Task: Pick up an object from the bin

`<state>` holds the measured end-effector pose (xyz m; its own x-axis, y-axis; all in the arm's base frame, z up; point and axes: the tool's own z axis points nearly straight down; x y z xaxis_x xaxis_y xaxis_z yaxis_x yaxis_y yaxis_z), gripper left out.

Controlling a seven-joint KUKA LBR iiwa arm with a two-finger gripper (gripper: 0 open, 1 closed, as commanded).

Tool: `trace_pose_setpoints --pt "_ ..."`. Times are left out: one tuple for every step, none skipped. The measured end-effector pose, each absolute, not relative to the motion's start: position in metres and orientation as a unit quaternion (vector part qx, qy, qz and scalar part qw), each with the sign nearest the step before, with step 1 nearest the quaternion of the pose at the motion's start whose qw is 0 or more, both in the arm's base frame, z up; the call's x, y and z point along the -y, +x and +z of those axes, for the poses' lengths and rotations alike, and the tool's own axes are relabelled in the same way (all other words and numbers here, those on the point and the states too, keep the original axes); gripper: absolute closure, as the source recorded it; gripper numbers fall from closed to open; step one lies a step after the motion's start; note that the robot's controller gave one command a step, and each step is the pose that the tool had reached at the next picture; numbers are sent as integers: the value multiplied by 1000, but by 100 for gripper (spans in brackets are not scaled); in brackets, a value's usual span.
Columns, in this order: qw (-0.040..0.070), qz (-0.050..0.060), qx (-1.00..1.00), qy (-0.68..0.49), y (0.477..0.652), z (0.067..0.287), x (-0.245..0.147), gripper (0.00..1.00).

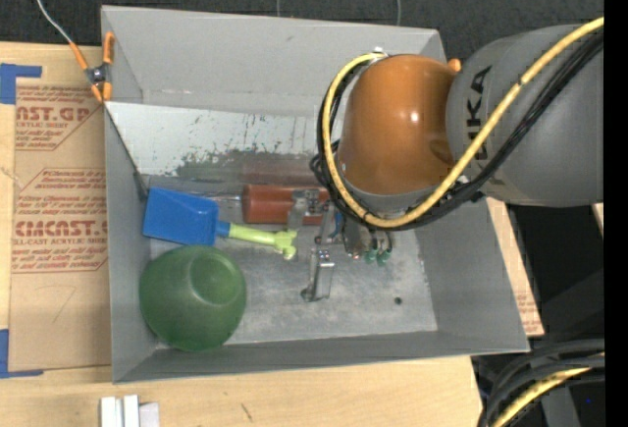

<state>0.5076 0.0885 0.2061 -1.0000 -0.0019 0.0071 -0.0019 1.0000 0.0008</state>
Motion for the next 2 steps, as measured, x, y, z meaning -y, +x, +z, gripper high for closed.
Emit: trace_pose_setpoints --pt "-1 -1 1000 0 509 211 -88 0" --pt "-1 -2 1000 -26 543 134 -145 0"
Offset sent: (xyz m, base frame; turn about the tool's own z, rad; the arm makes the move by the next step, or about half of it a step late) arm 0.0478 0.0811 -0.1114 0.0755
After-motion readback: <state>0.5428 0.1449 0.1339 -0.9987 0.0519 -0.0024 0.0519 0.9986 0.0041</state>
